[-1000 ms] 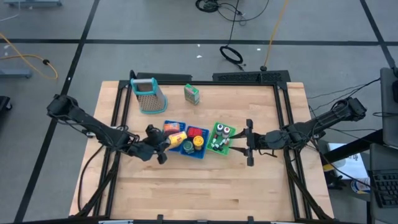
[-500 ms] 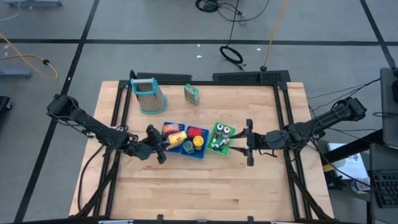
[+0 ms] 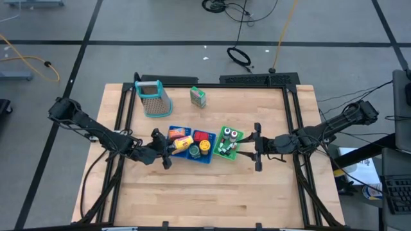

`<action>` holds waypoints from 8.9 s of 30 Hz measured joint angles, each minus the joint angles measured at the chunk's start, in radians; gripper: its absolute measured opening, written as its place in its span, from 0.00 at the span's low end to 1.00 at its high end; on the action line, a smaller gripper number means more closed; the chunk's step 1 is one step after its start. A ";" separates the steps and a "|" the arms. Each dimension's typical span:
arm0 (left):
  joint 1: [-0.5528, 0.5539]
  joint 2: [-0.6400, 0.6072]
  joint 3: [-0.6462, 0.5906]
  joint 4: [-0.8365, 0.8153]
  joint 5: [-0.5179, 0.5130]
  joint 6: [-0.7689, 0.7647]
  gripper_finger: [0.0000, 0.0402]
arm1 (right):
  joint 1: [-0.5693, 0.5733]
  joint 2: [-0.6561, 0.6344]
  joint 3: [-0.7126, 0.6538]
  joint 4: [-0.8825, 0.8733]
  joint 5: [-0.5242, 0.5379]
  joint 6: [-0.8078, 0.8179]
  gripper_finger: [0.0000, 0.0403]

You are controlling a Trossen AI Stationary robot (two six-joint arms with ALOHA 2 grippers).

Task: Pick & Place Kitchen Items
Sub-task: Put the yellow cereal box into the left blue bin, then put the green cereal box into the left blue bin

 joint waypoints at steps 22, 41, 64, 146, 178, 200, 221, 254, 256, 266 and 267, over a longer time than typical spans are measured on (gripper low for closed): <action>-0.002 0.000 0.000 0.120 0.007 0.049 0.61 | 0.000 0.000 0.001 0.000 0.000 0.004 0.42; -0.001 -0.025 0.001 0.586 -0.085 0.456 0.61 | -0.247 0.206 0.001 0.258 0.027 -0.017 0.42; 0.202 -0.016 0.177 0.212 0.011 0.342 0.61 | -0.540 0.382 0.001 0.473 -0.315 0.075 0.42; 0.972 0.674 1.151 -0.843 0.632 1.387 0.61 | -0.414 0.378 0.001 0.372 -0.418 -0.027 0.42; 0.957 0.779 1.150 -0.854 0.552 1.334 0.14 | -0.398 0.378 0.000 0.355 -0.417 -0.038 0.42; 0.768 0.540 1.150 -1.127 0.516 0.996 0.01 | -0.397 0.378 0.000 0.327 -0.415 -0.023 0.42; 0.506 0.533 1.128 -1.349 0.381 0.622 0.01 | -0.396 0.378 0.000 0.328 -0.416 -0.015 0.42; 0.398 0.533 1.127 -1.403 0.377 0.522 0.08 | -0.397 0.378 0.000 0.327 -0.416 0.000 0.42; 0.398 0.533 1.127 -1.407 0.379 0.518 0.08 | -0.396 0.378 0.000 0.327 -0.416 0.000 0.42; 0.398 0.533 1.127 -1.437 0.432 0.502 0.10 | -0.397 0.378 0.000 0.327 -0.416 -0.002 0.42; 0.398 0.533 1.127 -1.437 0.432 0.503 0.12 | -0.397 0.378 0.000 0.327 -0.416 -0.002 0.42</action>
